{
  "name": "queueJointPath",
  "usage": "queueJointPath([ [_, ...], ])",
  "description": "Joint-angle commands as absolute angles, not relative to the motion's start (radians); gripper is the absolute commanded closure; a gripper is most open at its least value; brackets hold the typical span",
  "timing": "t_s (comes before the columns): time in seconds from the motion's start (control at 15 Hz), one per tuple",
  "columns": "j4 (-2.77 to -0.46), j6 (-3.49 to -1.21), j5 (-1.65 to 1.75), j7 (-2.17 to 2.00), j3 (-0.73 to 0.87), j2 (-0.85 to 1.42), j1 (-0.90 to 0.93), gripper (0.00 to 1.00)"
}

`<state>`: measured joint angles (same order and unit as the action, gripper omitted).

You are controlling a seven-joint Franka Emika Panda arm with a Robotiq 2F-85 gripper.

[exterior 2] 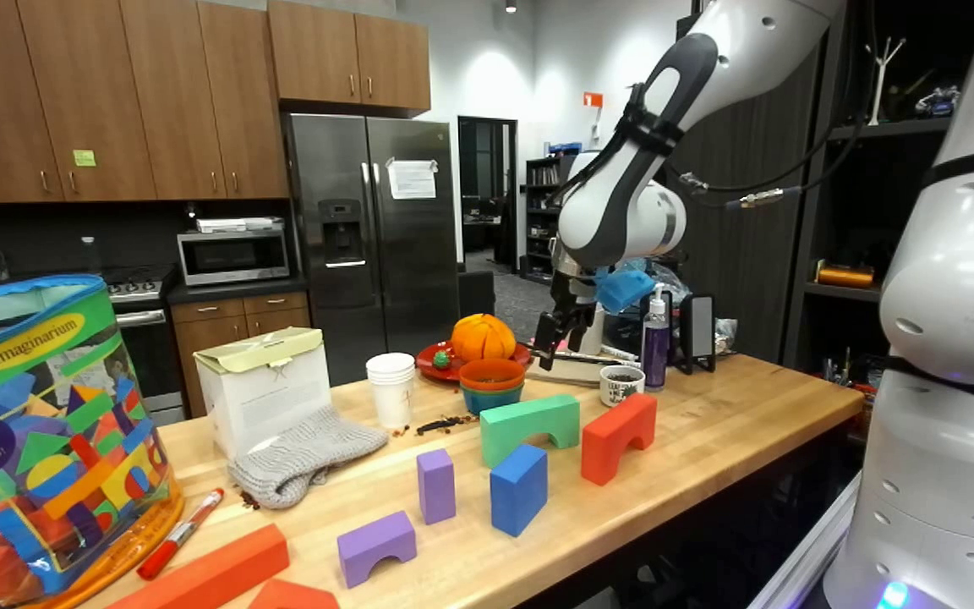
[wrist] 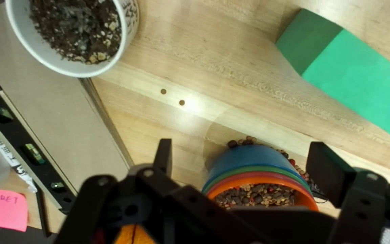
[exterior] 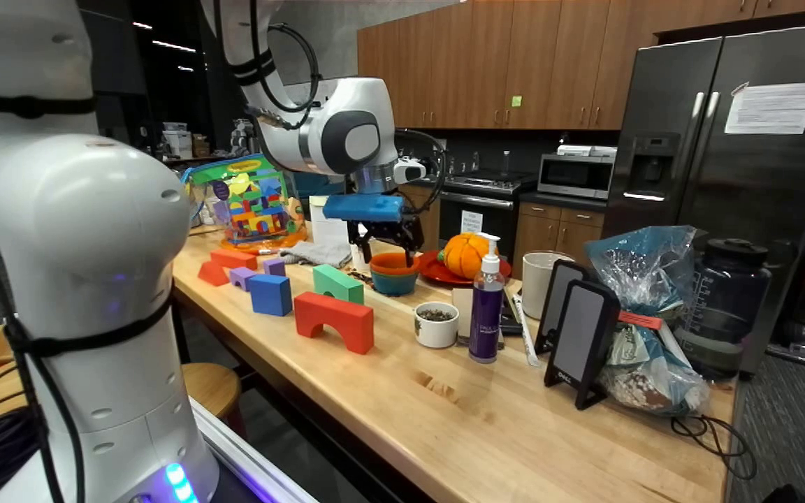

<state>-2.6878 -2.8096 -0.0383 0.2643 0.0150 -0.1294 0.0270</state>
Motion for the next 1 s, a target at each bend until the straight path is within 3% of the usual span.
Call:
queueJointPath([
  [0.0, -2.704, -2.744, 0.046, 0.346, 0.025, -0.192, 0.024, 0.00],
  [0.93, -2.659, -2.560, -0.030, 1.144, 0.136, -0.199, 0.098, 0.00],
])
